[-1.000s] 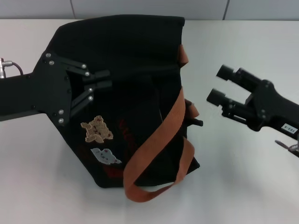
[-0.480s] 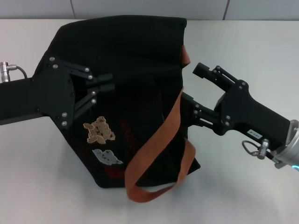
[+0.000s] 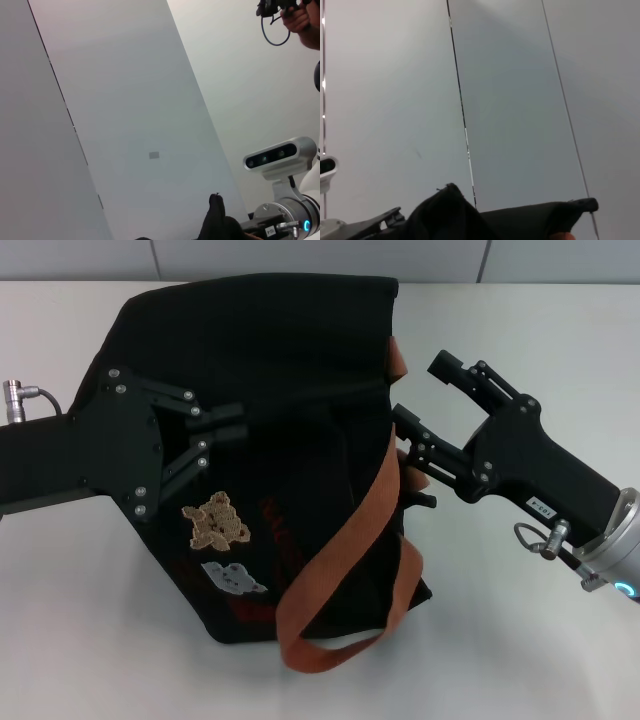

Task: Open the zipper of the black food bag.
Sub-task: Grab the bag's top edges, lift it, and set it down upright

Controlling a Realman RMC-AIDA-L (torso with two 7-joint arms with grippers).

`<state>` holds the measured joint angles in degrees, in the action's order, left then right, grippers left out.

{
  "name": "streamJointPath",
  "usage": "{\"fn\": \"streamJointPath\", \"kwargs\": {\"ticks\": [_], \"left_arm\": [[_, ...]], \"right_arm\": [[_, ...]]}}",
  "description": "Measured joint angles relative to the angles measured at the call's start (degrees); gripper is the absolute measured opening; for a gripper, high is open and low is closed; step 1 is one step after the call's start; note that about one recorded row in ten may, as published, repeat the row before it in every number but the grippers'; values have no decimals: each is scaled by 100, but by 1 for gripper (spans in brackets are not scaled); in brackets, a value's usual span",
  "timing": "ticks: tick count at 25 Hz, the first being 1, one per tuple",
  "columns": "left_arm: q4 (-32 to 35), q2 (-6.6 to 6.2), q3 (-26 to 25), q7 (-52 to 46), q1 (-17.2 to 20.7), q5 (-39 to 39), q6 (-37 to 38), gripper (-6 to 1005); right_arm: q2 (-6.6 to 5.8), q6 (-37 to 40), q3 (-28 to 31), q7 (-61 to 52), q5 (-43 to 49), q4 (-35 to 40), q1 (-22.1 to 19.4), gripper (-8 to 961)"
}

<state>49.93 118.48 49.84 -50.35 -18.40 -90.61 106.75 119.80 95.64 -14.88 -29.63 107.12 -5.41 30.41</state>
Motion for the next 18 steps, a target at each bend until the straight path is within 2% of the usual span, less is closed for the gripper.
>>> {"fn": "streamJointPath", "kwargs": {"ticks": [5, 9, 18], "left_arm": [[-1, -6, -10, 0, 6, 2, 23, 68], [-2, -9, -24, 0, 1, 3, 30, 68], [-2, -7, -15, 16, -16, 8, 29, 68]], "right_arm": [[0, -21, -58, 152, 36, 56, 4, 803], [0, 2, -190, 937, 63, -176, 23, 803], [5, -56, -150, 1278, 39, -448, 149, 803]]}}
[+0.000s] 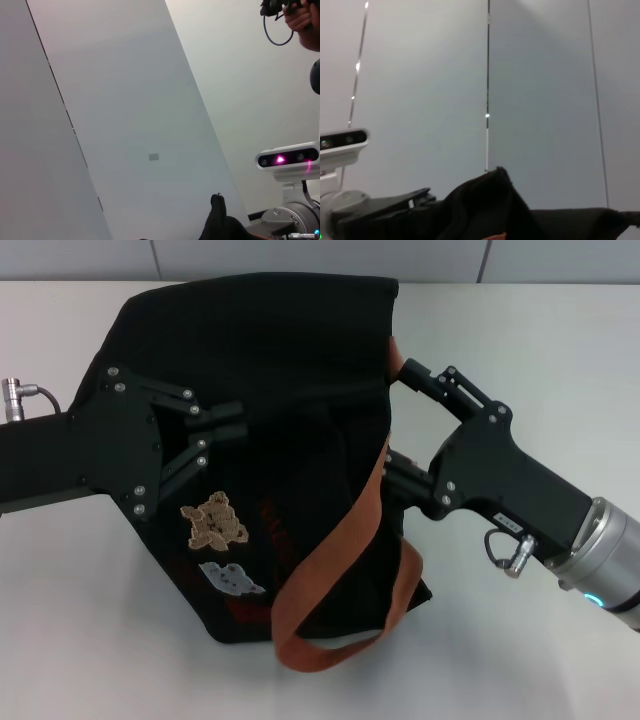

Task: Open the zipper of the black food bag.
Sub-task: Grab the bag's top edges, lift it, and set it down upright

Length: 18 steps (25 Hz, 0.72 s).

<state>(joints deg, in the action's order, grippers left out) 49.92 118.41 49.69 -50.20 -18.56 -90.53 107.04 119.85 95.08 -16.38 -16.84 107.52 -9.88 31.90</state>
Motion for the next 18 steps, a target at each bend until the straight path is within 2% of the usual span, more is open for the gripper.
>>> {"fn": "streamJointPath", "kwargs": {"ticks": [3, 6, 8, 15, 18], "left_arm": [[-68, 1, -8, 50, 2, 5, 1, 68], [-146, -6, -29, 113, 2, 5, 2, 68], [-146, -6, -29, 119, 3, 5, 2, 68], [-149, -5, -30, 124, 22, 7, 1, 68], [-150, -4, -30, 124, 26, 6, 1, 69]], "right_arm": [[2, -50, 199, 1, -41, -74, -18, 803], [4, -333, 709, -64, -50, -128, -158, 803], [4, -423, 848, -160, -52, -110, -223, 803], [-18, -291, 791, -207, 38, -24, -357, 803], [-14, -208, 709, -155, 421, 105, -353, 803]]}}
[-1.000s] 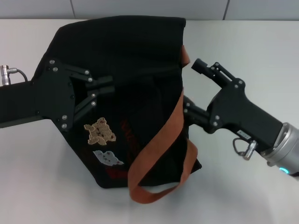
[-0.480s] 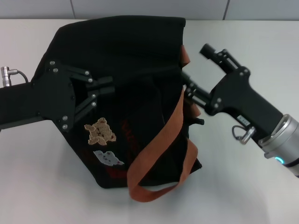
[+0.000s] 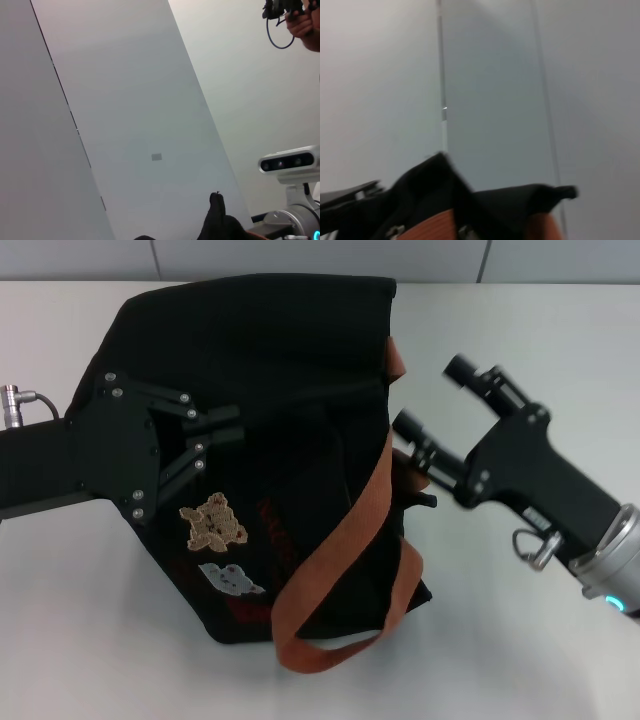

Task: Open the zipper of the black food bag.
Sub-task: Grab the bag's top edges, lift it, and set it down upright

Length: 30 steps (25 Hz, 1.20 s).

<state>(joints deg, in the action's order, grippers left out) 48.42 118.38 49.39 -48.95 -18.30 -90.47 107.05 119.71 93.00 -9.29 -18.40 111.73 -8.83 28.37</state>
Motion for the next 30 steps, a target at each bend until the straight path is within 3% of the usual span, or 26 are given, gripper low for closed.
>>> {"fn": "streamJointPath", "kwargs": {"ticks": [16, 23, 30], "left_arm": [[-158, 1, 20, 62, -23, -2, -11, 69], [-163, 8, 8, 62, -25, -1, -1, 69], [-186, 3, 7, 62, -3, 15, 1, 69]], "right_arm": [[17, -54, 143, 475, 238, -466, 347, 802], [17, -704, 1304, 299, 166, -877, 103, 802], [5, -740, 1345, 247, 187, -806, -16, 802]]}}
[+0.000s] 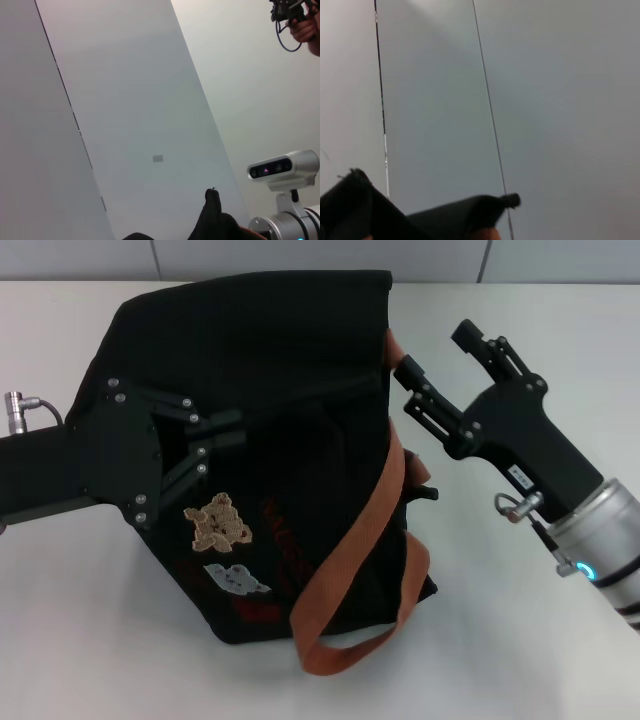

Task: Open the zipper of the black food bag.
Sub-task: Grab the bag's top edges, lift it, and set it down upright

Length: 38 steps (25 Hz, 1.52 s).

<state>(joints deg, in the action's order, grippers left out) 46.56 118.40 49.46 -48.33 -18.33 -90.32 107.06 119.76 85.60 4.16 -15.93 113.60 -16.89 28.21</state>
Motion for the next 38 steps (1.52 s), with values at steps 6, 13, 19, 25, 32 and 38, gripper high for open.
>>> {"fn": "streamJointPath", "kwargs": {"ticks": [6, 13, 19, 25, 32, 38], "left_arm": [[-45, -10, -12, 6, 20, 13, -1, 69], [-60, -4, -17, 9, -40, -6, -7, 69], [-123, -2, -17, 9, -73, -13, -28, 69], [-124, -1, -16, 9, -74, -19, -37, 65], [-177, -1, -16, 14, -75, -18, -41, 65], [-199, -1, -15, 84, -75, -17, -39, 65]], "right_arm": [[-15, 343, -95, -11, 205, 319, -208, 802], [9, 598, -109, 197, 1042, 495, -205, 802], [11, 364, -108, 779, 1067, 241, -168, 803], [12, -42, -54, 1521, 1053, -117, -109, 803], [13, -147, 63, 2467, 1016, -469, -193, 803], [13, -241, 377, 2947, 1006, -521, -256, 802]]}}
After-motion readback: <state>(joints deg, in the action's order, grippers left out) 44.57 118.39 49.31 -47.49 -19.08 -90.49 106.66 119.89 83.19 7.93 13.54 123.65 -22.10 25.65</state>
